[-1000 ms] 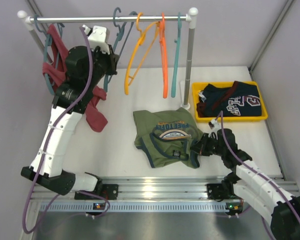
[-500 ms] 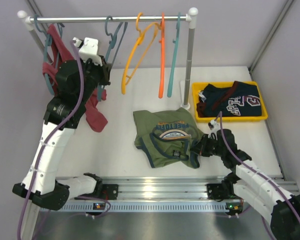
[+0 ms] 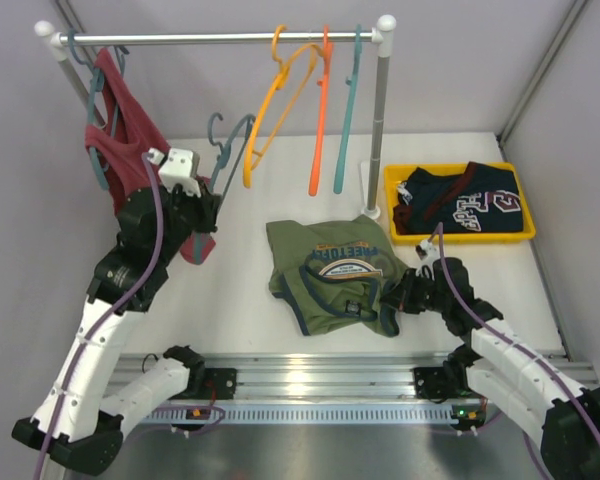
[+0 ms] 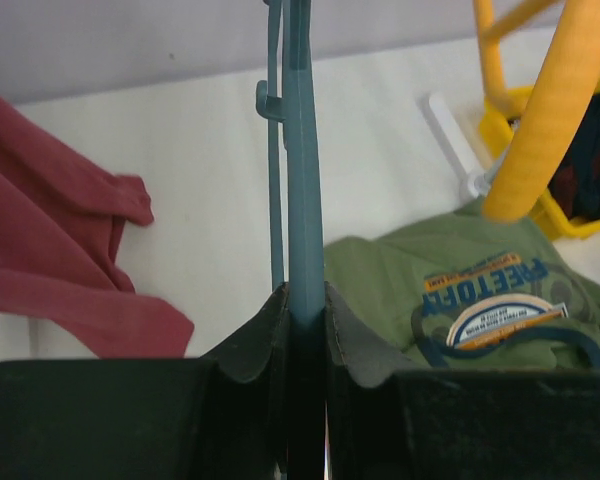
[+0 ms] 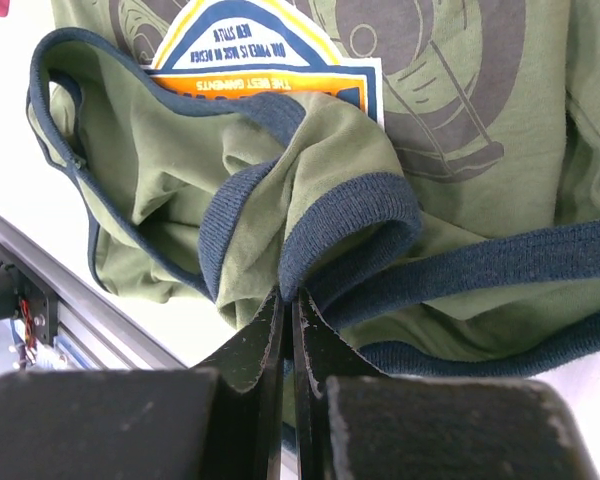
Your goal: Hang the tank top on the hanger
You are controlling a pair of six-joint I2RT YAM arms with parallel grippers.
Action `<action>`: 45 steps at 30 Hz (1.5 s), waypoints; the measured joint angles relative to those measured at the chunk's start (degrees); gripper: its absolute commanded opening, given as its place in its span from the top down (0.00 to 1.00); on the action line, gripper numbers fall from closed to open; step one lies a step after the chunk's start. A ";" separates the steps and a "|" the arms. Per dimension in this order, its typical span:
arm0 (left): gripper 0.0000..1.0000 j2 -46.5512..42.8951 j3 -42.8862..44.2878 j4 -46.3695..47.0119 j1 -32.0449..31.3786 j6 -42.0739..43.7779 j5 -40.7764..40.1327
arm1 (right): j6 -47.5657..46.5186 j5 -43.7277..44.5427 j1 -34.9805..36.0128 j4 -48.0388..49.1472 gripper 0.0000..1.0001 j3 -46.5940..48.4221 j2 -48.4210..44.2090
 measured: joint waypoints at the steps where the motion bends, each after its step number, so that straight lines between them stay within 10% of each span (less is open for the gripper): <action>1: 1.00 -1.62 -2.67 -0.24 0.00 -0.68 0.37 | 0.00 0.00 0.00 -0.20 1.00 0.13 0.04; 21: 1.00 -18.58 -21.90 -7.21 0.00 -10.69 24.63 | 2.56 -3.08 -0.15 -1.99 1.00 11.65 7.96; 45: 1.00 -9.27 -27.28 -4.57 -9.27 -15.82 38.14 | -3.58 -2.19 -14.16 -11.56 0.87 17.51 11.93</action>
